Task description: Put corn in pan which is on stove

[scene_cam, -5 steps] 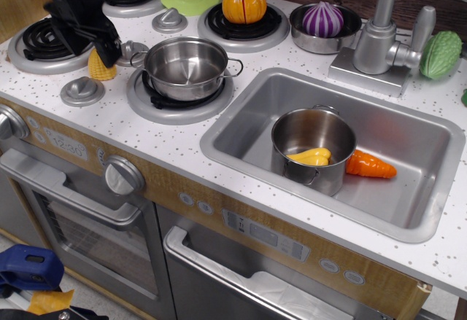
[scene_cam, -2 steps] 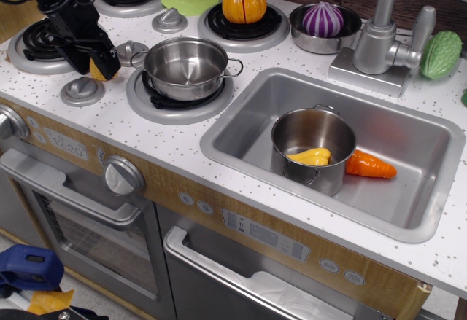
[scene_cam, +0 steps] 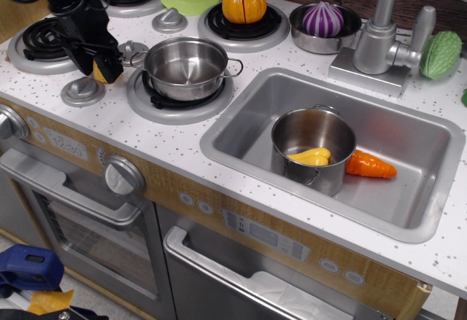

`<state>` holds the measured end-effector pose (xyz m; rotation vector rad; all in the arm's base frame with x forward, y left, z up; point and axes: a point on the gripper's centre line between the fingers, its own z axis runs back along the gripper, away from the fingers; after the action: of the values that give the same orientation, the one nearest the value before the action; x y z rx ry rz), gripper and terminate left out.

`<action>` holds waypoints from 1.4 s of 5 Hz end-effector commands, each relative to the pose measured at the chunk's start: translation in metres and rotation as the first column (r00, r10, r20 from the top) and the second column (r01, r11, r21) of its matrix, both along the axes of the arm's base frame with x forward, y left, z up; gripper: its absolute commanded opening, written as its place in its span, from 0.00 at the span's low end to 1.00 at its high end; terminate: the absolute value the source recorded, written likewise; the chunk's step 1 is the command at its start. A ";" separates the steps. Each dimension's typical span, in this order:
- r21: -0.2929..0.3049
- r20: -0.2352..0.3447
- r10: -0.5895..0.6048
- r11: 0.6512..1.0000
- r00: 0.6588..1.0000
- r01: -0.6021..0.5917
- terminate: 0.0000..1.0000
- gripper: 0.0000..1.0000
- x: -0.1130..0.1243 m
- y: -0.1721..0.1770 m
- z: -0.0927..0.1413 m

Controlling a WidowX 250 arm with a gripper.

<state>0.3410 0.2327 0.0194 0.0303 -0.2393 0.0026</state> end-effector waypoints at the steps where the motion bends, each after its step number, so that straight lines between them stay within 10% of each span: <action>1: 0.121 0.063 0.016 0.992 0.998 -0.023 0.00 0.00 0.008 -0.010 0.082; 3: 0.188 0.052 0.063 0.980 0.997 -0.072 0.00 0.00 0.021 -0.059 0.116; 6: 0.094 0.107 0.043 0.994 0.993 -0.053 0.00 0.00 0.026 -0.100 0.085; 7: 0.076 0.121 0.015 0.997 0.993 -0.024 0.00 1.00 0.025 -0.102 0.080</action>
<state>0.3634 0.1274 0.0714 0.0851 -0.2889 0.0111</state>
